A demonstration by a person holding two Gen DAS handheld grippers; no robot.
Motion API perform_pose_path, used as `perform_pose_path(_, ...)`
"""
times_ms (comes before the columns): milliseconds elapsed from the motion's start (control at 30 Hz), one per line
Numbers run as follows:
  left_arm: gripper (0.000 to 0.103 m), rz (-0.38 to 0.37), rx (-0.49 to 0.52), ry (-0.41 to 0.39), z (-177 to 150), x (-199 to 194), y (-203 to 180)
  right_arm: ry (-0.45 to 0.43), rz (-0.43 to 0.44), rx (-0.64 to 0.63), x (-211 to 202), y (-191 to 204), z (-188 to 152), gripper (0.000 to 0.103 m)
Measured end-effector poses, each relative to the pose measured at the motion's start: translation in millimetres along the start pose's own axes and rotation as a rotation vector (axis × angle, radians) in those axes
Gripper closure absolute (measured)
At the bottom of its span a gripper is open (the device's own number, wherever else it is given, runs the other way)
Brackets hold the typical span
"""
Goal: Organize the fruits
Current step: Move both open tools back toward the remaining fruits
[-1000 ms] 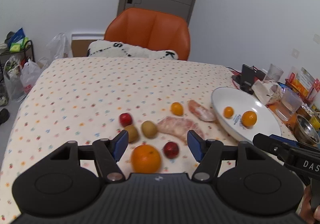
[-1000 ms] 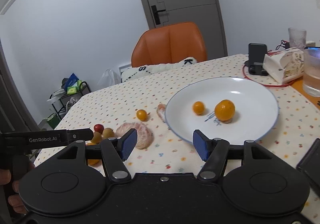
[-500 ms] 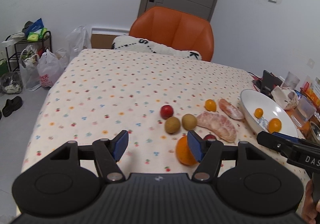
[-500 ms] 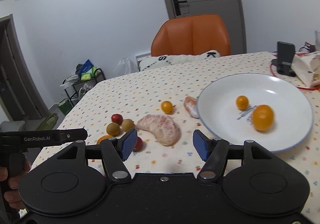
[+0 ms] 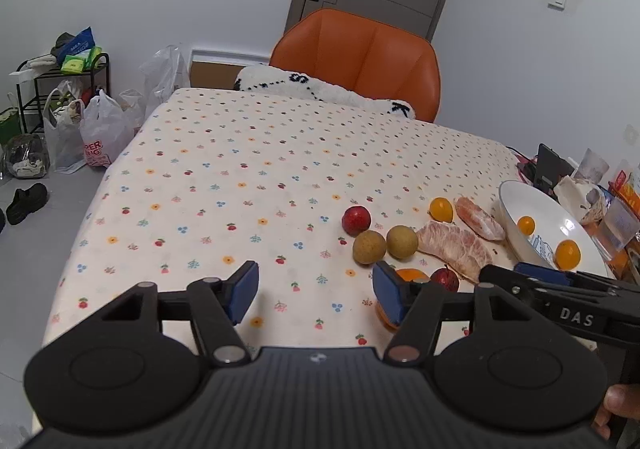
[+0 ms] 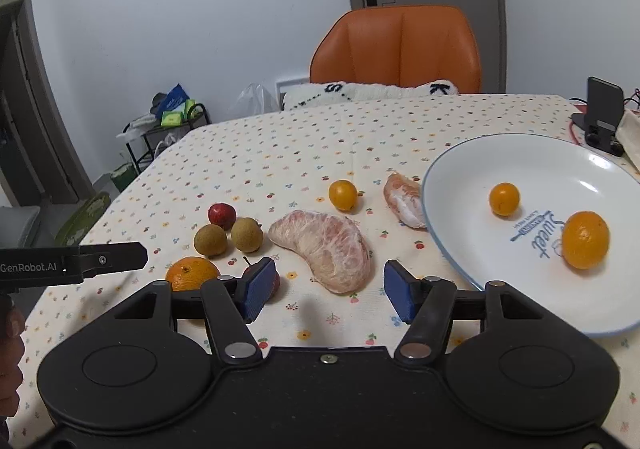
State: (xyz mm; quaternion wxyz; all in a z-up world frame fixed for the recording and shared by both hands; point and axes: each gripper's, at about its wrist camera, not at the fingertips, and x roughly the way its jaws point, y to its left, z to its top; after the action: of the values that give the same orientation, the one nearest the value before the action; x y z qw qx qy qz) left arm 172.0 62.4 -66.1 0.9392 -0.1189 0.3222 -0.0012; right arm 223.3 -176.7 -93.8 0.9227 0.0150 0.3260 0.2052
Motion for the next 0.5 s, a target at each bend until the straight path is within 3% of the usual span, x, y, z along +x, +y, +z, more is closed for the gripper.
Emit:
perform_pose_path(367, 0.047, -0.012, 0.006, -0.007, 9.9, 15.6, -11.0, 0.044, -0.010, -0.075, 22.7, 4.6, 6.8, 0.054)
perform_pose_path(500, 0.051, -0.023, 0.012, 0.006, 11.4, 23.7, -15.7, 0.047, -0.030, -0.084, 22.8, 3.6, 6.1, 0.068)
